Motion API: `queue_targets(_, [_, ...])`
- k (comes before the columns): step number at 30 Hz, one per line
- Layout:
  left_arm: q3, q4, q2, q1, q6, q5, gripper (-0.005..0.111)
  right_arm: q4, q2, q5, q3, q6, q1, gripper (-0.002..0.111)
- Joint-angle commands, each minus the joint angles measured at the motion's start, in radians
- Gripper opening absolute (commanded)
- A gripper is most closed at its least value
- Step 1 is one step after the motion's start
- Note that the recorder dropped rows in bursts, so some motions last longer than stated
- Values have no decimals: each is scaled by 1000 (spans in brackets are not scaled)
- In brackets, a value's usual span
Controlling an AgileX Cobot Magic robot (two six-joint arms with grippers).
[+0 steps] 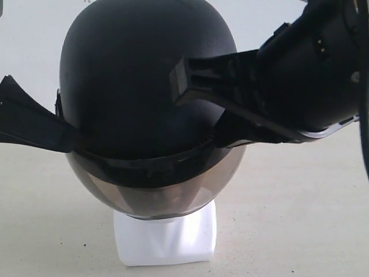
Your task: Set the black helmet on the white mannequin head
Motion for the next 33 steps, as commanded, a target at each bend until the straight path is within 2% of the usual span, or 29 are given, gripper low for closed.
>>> queue_targets(1, [4,11,-86,-4,-7,-21,4,-33,-15,11,6,5,0,0])
queue_targets(4, [2,11,-184,-4,-7,-22,4,-61,-59,14,6,28,0,0])
queue_targets(10, [2,13,-266,-4,-19,-52,4,-126,-179,35,6,50,0,0])
queue_targets(14, [13,-12,-299,-4,-92,-57,4,-239,-305,127,6,55,0,0])
queue_targets(19, [29,-37,-351,-4,-180,-21,4,-231,-443,149,6,55,0,0])
queue_targets(33, [29,-37,-364,-4,-178,-21,4,-233,-564,145,6,55,0,0])
